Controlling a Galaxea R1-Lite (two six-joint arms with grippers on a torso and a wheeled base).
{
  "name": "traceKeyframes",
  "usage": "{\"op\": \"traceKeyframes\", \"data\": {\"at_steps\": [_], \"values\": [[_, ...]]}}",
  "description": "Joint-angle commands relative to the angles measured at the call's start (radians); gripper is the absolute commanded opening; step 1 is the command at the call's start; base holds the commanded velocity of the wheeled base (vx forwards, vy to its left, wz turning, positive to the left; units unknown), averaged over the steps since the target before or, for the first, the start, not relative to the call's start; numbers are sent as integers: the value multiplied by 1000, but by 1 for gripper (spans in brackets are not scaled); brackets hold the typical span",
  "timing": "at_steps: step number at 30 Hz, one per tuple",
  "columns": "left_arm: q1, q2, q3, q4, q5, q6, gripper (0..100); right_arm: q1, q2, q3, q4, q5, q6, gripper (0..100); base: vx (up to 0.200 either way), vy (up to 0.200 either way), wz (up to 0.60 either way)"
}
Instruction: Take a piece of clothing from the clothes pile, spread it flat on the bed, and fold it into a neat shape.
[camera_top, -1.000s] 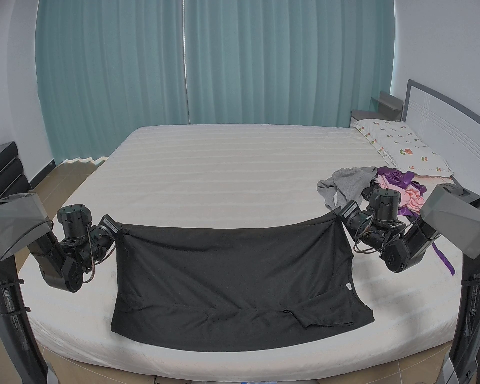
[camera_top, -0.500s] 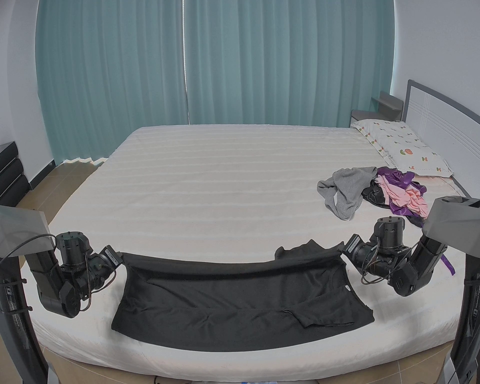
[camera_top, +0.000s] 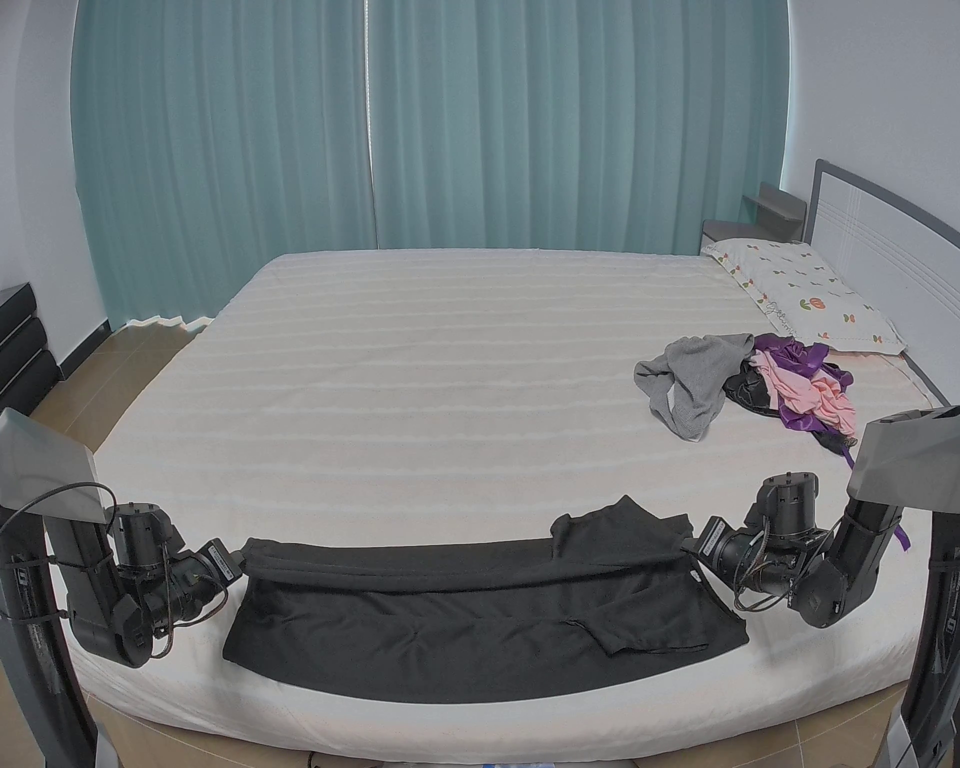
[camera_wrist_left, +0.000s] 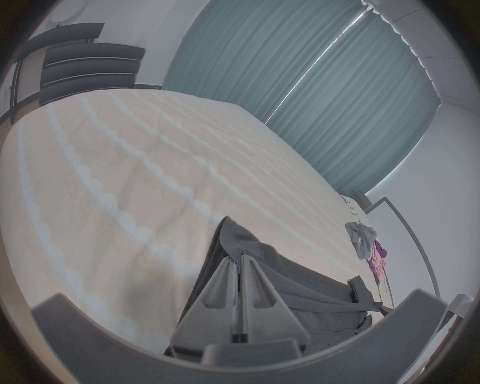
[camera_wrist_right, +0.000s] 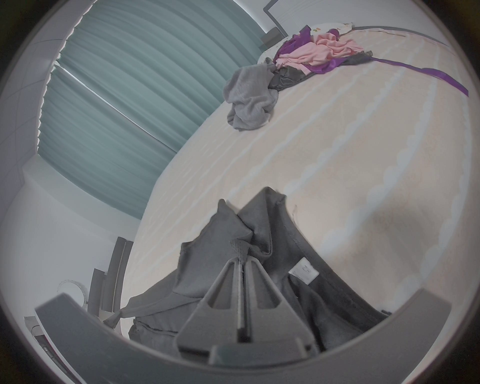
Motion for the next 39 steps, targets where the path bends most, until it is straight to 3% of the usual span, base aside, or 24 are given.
{"op": "traceKeyframes", "data": {"at_steps": [1, 33, 34, 36, 37, 39], "values": [[1, 33, 11, 1, -1, 0, 0, 2, 25, 19, -1, 1, -1, 0, 0, 0, 0], [15, 65, 77, -13, -22, 11, 0, -4, 36, 94, -21, 33, -25, 0, 0, 0, 0], [15, 65, 77, -13, -22, 12, 100, -4, 36, 94, -21, 34, -27, 0, 0, 0, 0], [15, 67, 81, -13, -22, 11, 100, -6, 47, 93, -23, 38, -39, 0, 0, 0, 0], [15, 65, 81, -13, -22, 11, 100, -7, 47, 88, -23, 38, -39, 100, 0, 0, 0], [15, 61, 83, -13, -22, 11, 100, -14, 35, 80, -23, 39, -39, 100, 0, 0, 0]]}}
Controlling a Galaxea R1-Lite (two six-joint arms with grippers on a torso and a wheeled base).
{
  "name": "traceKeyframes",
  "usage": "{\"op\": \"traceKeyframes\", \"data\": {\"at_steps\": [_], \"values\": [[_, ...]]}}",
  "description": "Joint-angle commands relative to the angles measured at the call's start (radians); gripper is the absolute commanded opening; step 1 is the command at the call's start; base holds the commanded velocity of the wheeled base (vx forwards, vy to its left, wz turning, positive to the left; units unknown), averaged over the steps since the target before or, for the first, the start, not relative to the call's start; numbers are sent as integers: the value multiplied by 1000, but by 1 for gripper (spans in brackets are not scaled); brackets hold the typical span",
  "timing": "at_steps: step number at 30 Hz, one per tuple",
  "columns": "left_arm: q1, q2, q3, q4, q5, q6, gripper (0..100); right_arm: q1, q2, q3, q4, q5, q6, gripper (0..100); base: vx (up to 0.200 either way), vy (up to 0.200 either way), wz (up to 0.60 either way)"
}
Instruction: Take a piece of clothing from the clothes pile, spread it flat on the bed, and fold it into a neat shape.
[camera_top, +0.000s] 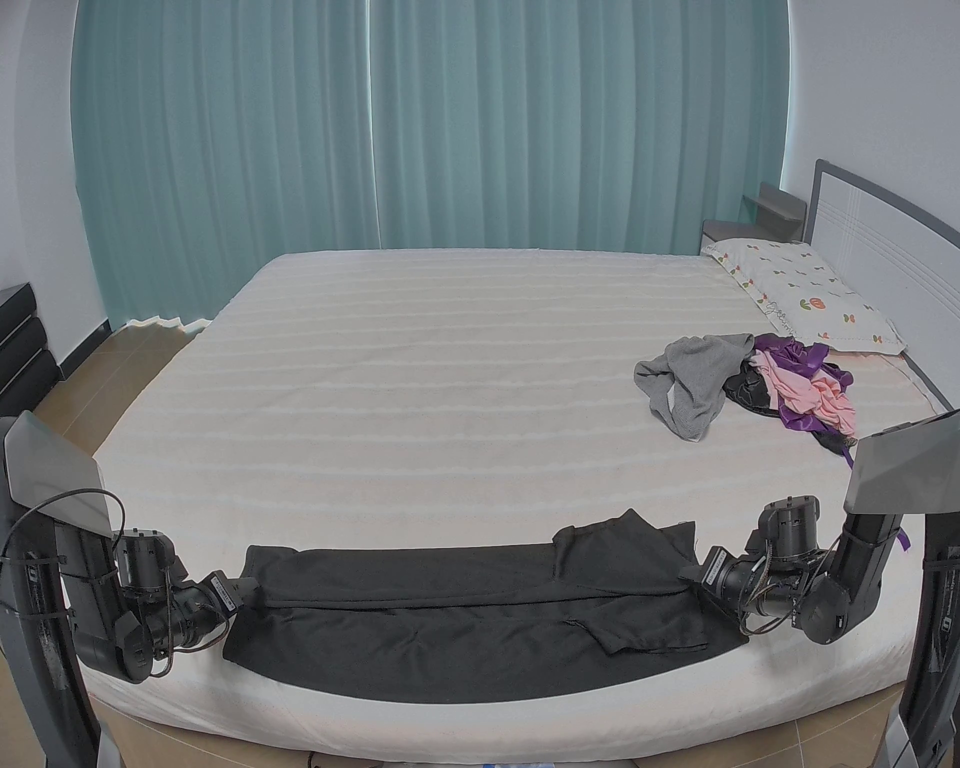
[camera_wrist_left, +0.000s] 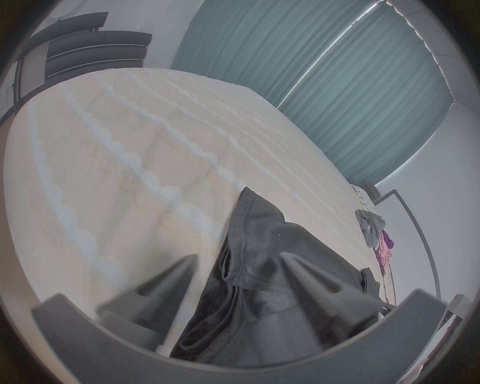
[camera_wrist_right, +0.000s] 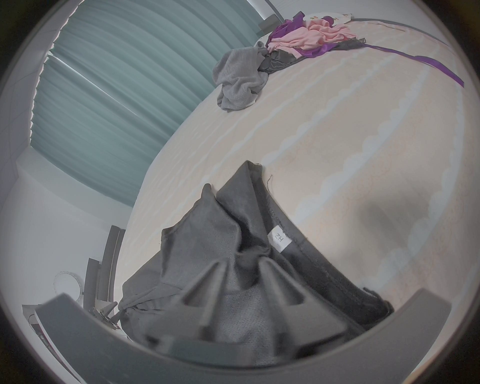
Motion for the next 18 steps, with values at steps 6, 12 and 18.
{"op": "traceKeyframes", "data": {"at_steps": [6, 12, 18], "values": [[4, -56, -6, 0, 0, -10, 100, -51, -74, -46, -9, 24, 4, 100, 0, 0, 0], [5, -87, -122, 20, 0, -41, 100, -90, -80, -127, 39, 73, 4, 100, 0, 0, 0], [-7, -81, -307, 237, -3, -65, 100, -90, -16, -216, 91, 81, 15, 100, 0, 0, 0]]}}
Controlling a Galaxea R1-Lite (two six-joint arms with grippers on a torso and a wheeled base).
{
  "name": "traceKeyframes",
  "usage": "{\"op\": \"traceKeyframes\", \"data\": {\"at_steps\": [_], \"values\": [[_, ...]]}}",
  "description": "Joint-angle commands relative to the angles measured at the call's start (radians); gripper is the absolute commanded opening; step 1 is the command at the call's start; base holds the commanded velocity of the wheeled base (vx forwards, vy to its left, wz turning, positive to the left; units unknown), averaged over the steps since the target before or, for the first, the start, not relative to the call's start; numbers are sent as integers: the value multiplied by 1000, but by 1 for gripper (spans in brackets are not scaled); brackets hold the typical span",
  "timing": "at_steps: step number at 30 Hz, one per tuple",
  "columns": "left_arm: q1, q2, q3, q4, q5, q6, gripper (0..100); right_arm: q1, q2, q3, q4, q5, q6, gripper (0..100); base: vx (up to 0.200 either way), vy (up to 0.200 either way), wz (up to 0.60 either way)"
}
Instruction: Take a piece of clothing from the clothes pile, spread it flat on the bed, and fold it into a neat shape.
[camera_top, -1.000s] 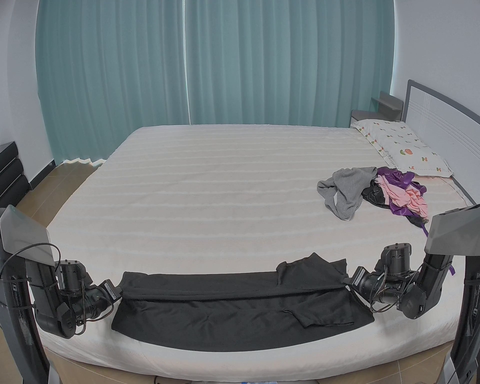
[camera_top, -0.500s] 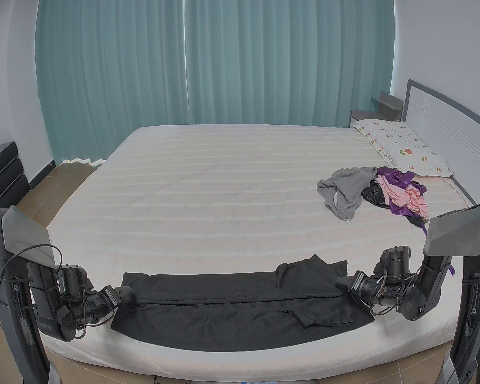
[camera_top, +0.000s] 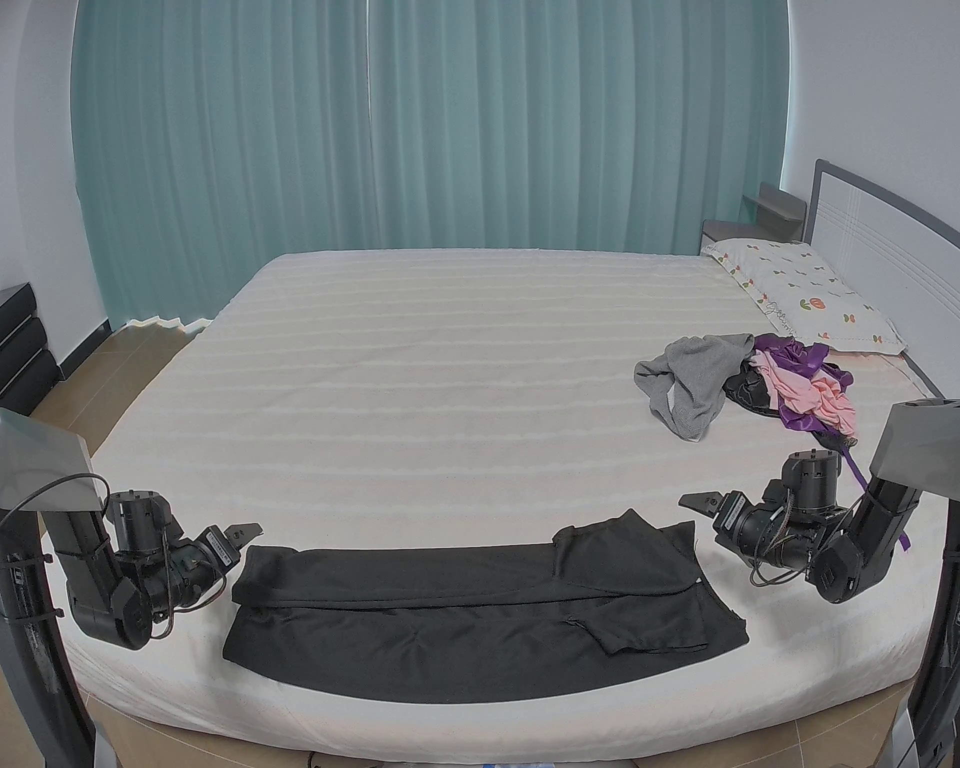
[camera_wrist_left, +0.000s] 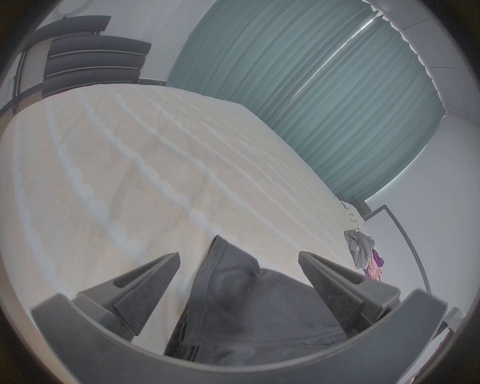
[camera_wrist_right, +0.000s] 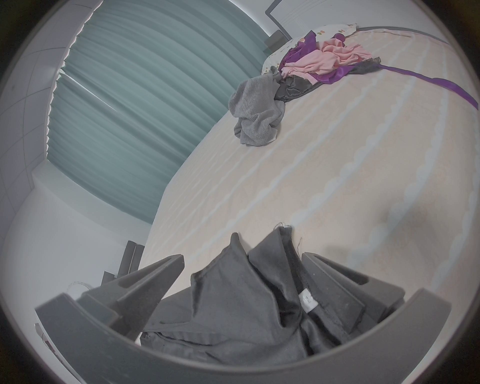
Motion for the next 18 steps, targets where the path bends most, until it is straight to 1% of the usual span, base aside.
{"op": "traceKeyframes", "data": {"at_steps": [1, 6, 12, 18], "values": [[-9, -5, -190, 170, -6, -23, 100, -6, 65, -85, 27, 11, 13, 100, 0, 0, 0], [-15, 27, -276, 253, -26, -46, 100, -23, 109, -94, 16, 56, 50, 100, 0, 0, 0], [-35, 90, -302, 270, -26, -45, 100, -55, 119, -105, 20, 63, 50, 100, 0, 0, 0], [-35, 90, -304, 296, -17, -43, 100, -55, 119, -102, 18, 63, 50, 100, 0, 0, 0]]}}
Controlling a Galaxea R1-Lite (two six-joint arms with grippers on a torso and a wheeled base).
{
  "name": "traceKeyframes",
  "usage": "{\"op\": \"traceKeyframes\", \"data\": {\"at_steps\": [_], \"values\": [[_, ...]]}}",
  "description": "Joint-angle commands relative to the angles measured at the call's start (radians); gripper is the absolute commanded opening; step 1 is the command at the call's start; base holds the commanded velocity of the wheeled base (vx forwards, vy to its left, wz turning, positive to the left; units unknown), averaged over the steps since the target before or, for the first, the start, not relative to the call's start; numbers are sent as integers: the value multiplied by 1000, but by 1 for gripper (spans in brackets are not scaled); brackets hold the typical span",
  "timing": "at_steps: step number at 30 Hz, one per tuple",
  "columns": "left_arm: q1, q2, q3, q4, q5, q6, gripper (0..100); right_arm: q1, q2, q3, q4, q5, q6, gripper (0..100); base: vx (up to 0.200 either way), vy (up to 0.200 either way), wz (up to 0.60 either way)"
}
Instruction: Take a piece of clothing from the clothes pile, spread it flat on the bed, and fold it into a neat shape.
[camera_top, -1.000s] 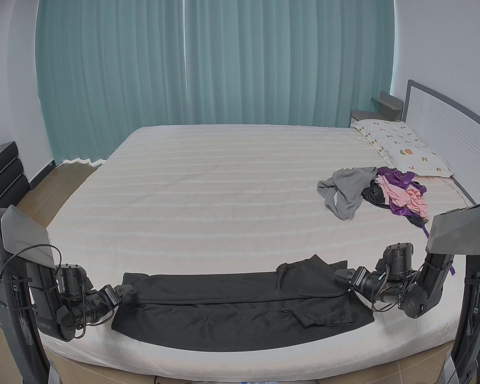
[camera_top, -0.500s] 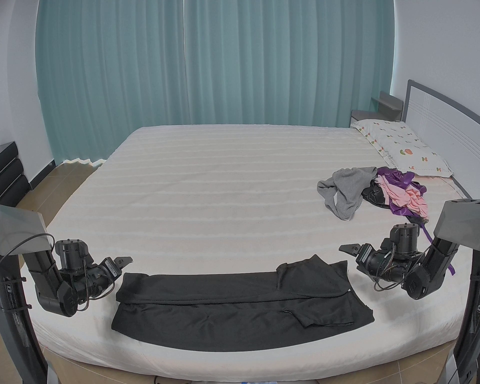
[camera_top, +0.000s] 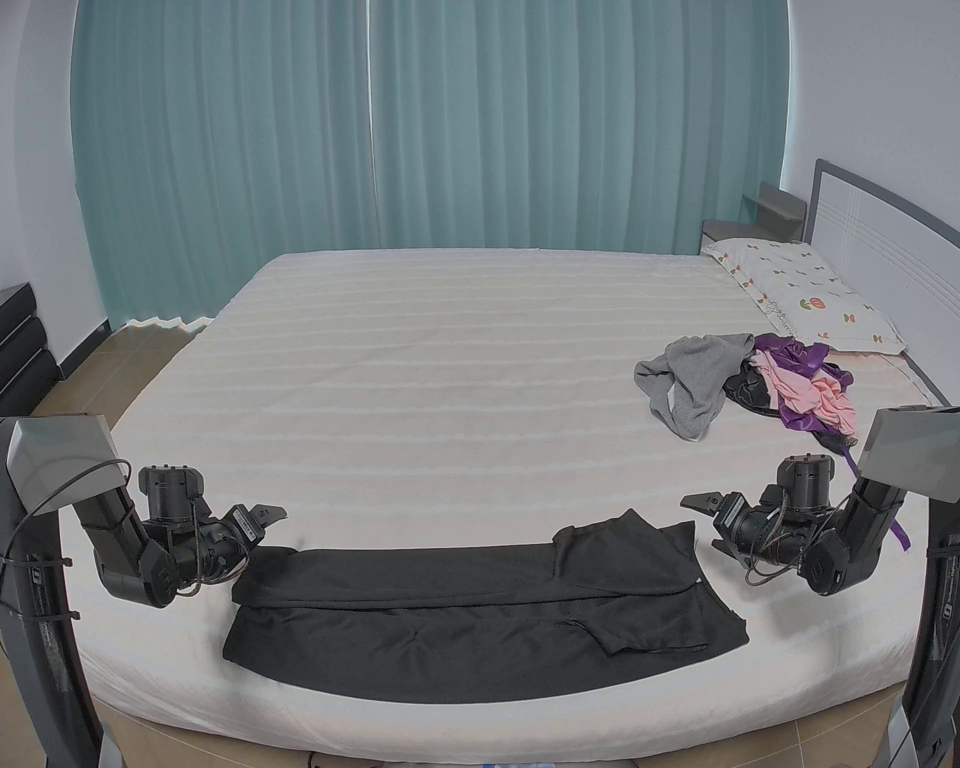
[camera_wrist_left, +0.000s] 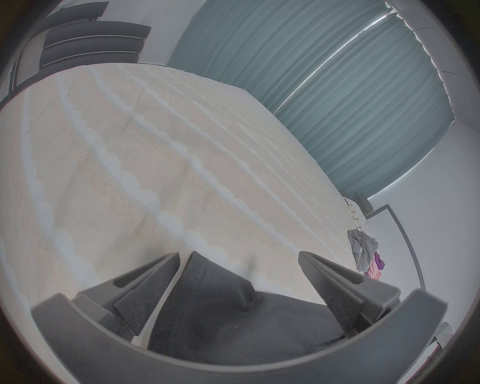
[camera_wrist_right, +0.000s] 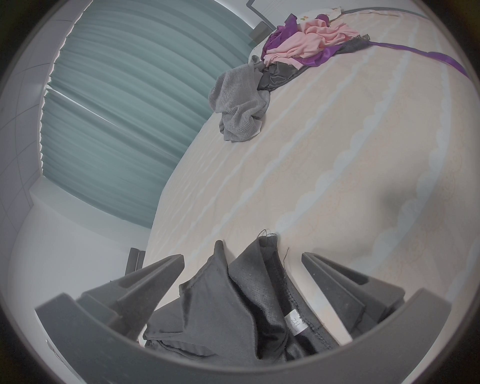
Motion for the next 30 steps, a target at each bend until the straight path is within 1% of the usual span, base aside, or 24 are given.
{"op": "traceKeyframes", "data": {"at_steps": [1, 9, 10, 17, 20, 22, 25, 30], "values": [[-1, 18, -4, 3, 2, 0, 100, -3, 12, 0, -1, 0, 1, 100, 0, 0, 0], [-7, 41, 8, -3, 3, 9, 100, -4, 26, -3, -6, -1, -1, 100, 0, 0, 0], [-9, 41, 8, -2, 3, 11, 0, -6, 28, -3, -4, -1, -1, 100, 0, 0, 0], [-6, 44, 5, -5, 9, 11, 0, -10, 45, -35, 3, -3, -1, 100, 0, 0, 0], [-1, 42, 1, -5, 22, 9, 0, -9, 55, -44, 2, -3, -7, 100, 0, 0, 0], [3, 37, -3, -10, 54, 6, 0, -9, 69, -69, 8, -4, -8, 100, 0, 0, 0], [3, 36, -3, -11, 71, 6, 0, -9, 81, -90, 10, -6, -8, 100, 0, 0, 0], [-3, 36, 10, -33, 72, 6, 0, 5, 106, -129, 11, -7, -8, 100, 0, 0, 0]]}}
